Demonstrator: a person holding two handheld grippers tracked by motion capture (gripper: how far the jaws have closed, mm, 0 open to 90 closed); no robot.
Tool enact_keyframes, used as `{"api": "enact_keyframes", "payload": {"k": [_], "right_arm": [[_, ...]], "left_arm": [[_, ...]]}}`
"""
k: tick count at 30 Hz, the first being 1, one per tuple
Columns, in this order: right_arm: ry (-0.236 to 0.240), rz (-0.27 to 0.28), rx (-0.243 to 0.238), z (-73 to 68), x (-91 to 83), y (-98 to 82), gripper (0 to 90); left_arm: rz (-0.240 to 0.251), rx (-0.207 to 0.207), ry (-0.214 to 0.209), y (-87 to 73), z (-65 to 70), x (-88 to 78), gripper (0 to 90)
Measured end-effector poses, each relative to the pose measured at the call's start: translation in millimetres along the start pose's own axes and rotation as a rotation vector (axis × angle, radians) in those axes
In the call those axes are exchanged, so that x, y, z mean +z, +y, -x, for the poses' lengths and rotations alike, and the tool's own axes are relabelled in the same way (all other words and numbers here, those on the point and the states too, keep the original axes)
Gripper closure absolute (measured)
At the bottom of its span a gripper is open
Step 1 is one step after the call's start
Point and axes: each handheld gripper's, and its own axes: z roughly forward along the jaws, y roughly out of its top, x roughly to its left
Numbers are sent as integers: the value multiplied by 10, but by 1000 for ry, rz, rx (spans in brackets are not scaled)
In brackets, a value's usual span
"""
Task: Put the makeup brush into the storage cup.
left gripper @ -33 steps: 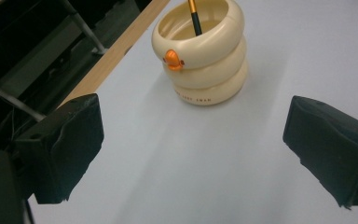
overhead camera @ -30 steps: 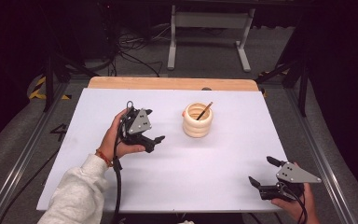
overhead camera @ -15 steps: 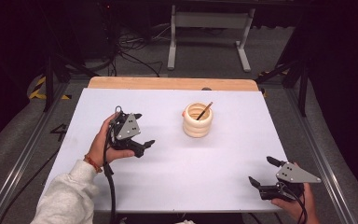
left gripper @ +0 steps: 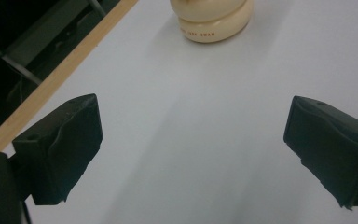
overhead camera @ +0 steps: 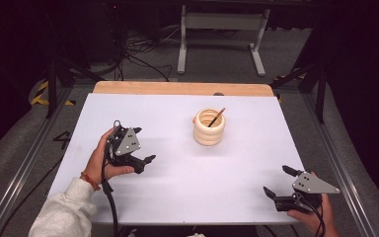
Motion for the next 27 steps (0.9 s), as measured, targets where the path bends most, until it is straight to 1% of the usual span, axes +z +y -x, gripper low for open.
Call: {"api": "enact_keyframes", "payload": {"k": [3,6,10,11,13,14,18,19,20,27], "right_arm": [[2,0,-2,-6,-1,1,72],[2,0,-3,-5,0,1,72],[4,-2,-2,-9,4,3,72],[3,-5,-3,-12,7,3,73],[5,-4,-6,-18,7,5,72],[4,-3,-6,-18,7,6,72],[3,-3,-3,-14,4,3,72],[3,-3,-3,-14,4,3,72],[4,-3,-4,-15,2,4,72],[4,-1,-4,-12,3,3,72]], "left_arm": [[3,-1,18,-54,10,-48,54],[-11,-6,13,-126,25,-65,54],[-29,-3,22,-189,50,-89,53],[-23,-11,18,-207,63,-101,52],[-25,-7,16,-227,78,-113,53],[-32,0,25,-245,92,-125,53],[-39,-6,21,-289,112,-139,52],[-35,-10,21,-312,123,-148,52],[-35,-4,26,-324,123,-158,53],[-44,-36,33,-479,148,-227,53]]}}
